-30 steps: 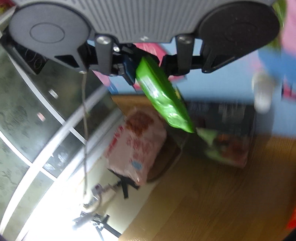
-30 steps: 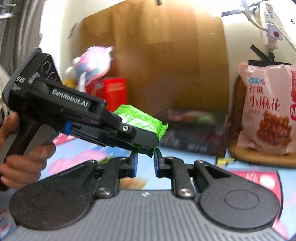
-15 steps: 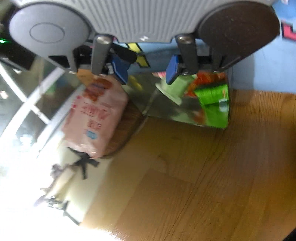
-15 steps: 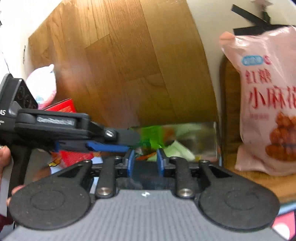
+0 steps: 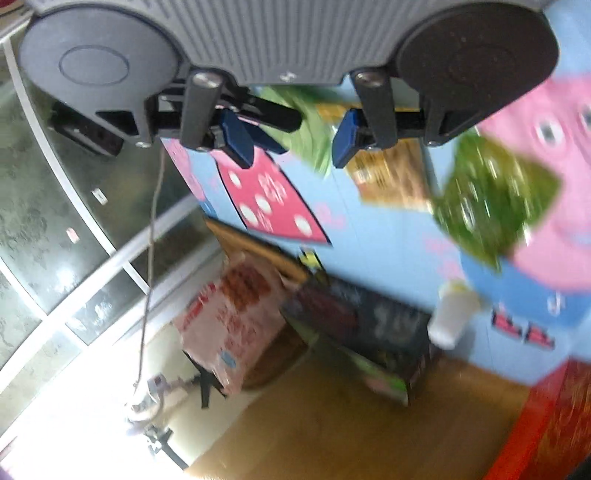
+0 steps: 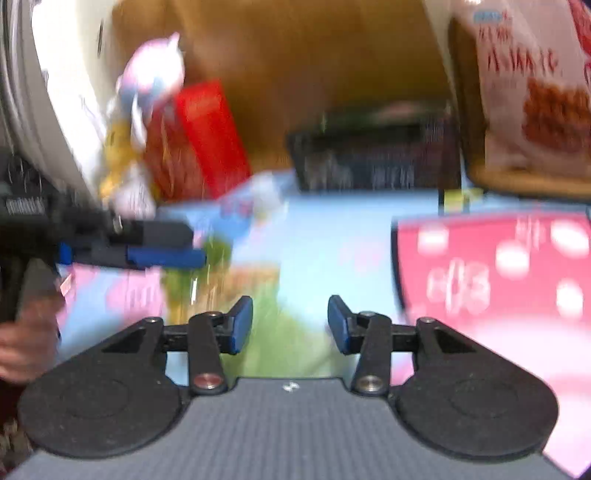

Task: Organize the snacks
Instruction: 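Grasp the light green leaf-print cake with the right gripper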

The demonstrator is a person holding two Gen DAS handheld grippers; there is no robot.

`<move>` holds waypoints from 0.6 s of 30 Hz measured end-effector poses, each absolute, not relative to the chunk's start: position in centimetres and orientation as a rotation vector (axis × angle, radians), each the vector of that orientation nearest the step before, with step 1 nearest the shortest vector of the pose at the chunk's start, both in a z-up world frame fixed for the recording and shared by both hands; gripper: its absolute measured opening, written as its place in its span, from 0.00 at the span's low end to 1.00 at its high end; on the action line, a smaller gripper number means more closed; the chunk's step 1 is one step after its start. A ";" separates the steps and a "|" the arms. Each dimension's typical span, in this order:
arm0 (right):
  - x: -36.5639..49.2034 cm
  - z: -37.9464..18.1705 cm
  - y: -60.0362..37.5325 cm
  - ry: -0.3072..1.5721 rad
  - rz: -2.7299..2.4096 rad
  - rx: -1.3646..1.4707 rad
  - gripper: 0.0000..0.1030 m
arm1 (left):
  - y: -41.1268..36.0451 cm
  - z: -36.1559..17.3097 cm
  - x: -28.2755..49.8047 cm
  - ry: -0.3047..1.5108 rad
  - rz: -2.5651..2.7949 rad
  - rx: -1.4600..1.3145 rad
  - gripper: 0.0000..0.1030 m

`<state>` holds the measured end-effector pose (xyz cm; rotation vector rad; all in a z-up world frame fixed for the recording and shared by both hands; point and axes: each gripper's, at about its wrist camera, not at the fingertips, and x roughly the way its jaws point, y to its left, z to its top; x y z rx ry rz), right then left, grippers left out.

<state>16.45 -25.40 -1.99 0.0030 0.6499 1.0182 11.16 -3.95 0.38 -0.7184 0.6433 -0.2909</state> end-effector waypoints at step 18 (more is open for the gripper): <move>8.1 -2.4 -29.7 0.575 1.030 -0.142 0.42 | -9.4 0.6 7.5 0.685 -0.302 -0.630 0.51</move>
